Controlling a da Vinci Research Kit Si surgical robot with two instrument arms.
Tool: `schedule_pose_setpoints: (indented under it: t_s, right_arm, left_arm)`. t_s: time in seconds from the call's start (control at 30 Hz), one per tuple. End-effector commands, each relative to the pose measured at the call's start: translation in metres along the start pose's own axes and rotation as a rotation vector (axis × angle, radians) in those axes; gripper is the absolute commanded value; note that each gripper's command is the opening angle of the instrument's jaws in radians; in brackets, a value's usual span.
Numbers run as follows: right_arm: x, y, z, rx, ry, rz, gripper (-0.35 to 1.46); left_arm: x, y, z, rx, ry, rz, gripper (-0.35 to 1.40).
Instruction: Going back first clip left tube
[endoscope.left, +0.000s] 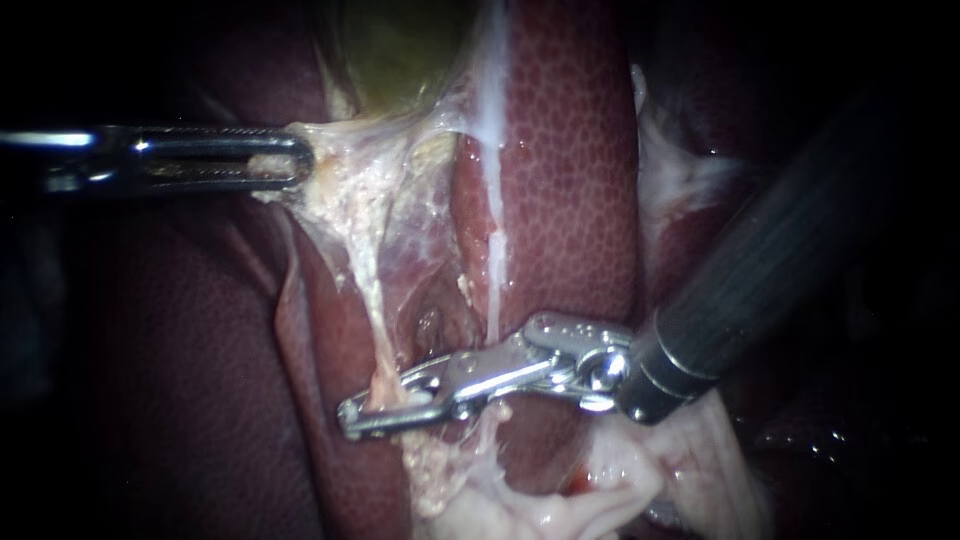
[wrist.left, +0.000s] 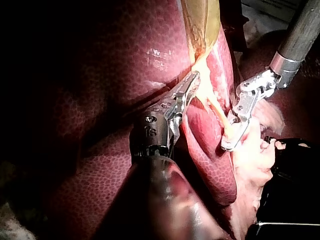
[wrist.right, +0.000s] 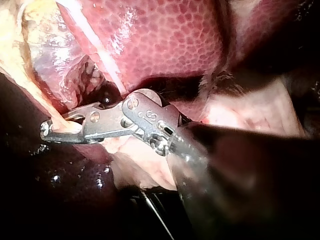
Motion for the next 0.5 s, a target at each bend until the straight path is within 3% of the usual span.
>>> schedule_pose_setpoints:
  t_s: [0.03, 0.3, 0.43, 0.5]
  right_arm:
    - [0.0, 0.0, 0.0, 0.0, 0.0, 0.0, -0.35]
    - [-0.0001, -0.0001, -0.0001, 0.004, -0.002, 0.004, -0.35]
    - [0.0004, 0.0003, 0.0003, -0.045, 0.01, -0.052, 0.44]
    - [0.0004, 0.0006, 0.0004, -0.068, 0.017, -0.069, 0.53]
  left_arm:
    - [0.0, 0.0, 0.0, -0.001, 0.0, 0.001, -0.35]
    - [0.0002, -0.0002, 0.0002, -0.006, -0.002, 0.001, -0.35]
    - [0.0002, -0.0004, 0.0002, -0.002, -0.001, 0.001, -0.35]
    - [0.0003, -0.0005, 0.0002, -0.003, -0.001, 0.001, -0.35]
